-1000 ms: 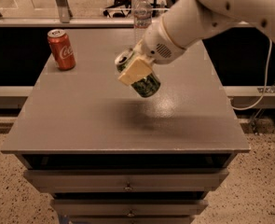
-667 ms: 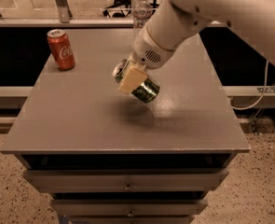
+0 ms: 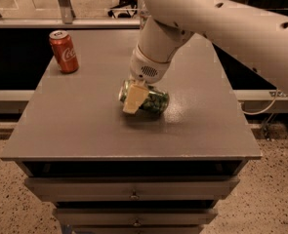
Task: Knock green can over
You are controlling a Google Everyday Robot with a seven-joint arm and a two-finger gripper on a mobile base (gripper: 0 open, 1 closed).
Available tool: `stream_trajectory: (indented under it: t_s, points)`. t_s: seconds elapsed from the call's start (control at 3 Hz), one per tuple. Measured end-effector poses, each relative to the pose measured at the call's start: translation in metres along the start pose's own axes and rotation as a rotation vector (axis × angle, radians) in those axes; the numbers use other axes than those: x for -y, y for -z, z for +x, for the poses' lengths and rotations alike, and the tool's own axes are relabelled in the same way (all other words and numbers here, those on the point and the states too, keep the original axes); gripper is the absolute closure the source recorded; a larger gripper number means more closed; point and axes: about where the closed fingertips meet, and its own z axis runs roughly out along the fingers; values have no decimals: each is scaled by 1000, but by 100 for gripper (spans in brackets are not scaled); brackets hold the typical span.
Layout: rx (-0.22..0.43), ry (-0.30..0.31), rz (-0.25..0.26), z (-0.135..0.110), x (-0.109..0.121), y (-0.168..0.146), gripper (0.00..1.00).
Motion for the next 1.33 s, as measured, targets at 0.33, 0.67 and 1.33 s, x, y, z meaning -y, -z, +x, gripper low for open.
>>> stream_trajectory:
  t_s: [0.33, 0.67, 1.33]
  points:
    - [-23, 3, -14, 4, -2, -7, 8]
    - [-36, 3, -21, 6, -2, -11, 0]
    - [-3, -30, -27, 17, 1, -5, 0]
